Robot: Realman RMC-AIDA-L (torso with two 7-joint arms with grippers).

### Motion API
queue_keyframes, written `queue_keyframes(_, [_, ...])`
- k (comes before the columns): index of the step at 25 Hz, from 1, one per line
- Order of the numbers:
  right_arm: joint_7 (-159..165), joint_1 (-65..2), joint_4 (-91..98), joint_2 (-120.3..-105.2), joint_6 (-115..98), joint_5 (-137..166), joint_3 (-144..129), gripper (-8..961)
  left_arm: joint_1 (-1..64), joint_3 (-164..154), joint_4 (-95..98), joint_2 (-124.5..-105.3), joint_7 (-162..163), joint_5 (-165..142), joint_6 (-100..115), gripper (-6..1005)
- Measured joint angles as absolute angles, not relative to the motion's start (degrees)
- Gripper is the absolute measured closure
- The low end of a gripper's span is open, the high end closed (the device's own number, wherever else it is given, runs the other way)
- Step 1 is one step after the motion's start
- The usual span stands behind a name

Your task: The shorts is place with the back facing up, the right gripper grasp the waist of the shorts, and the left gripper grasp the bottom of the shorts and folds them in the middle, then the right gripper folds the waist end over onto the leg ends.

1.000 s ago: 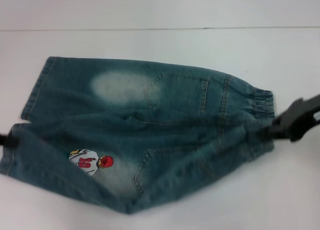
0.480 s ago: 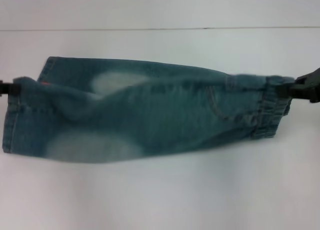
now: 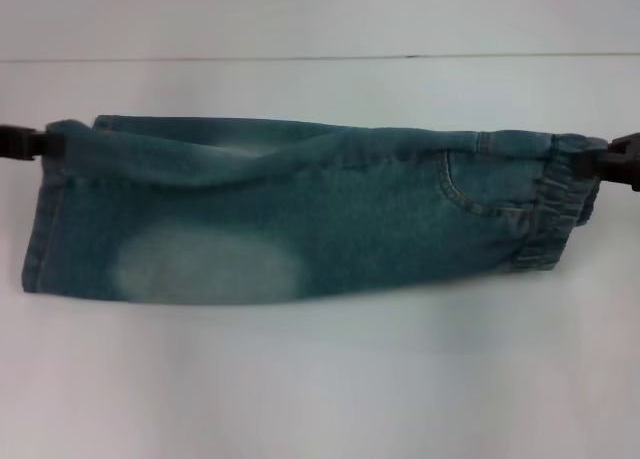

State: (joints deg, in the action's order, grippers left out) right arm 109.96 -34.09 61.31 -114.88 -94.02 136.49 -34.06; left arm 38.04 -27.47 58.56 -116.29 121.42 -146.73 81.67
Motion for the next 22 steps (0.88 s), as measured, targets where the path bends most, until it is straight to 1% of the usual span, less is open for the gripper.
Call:
queue_keyframes(6, [107.9, -34.6, 61.2, -115.27, -91.5, 136.5, -34.2, 890, 39.2, -29.3, 58.2, -116.84, 121.9, -146.5, 78.8, 945])
queue_keyframes(12, [106.6, -34.7, 60.9, -114.95, -88.3, 136.7, -34.2, 888, 40.4, -29.4, 56.4, -117.00, 121.9, -146.5, 73.9, 946])
queue_keyframes(15, [105.4, -34.6, 60.8, -115.04, -87.1, 136.6, -34.2, 887, 40.7, -29.6, 55.6, -117.23, 121.9, -146.5, 71.5, 946])
queue_keyframes(22, [103.9, -34.8, 60.8, -115.26, -83.3, 136.6, -35.4, 884, 41.8, -31.0, 55.0, -118.41, 121.9, -146.5, 67.6, 947])
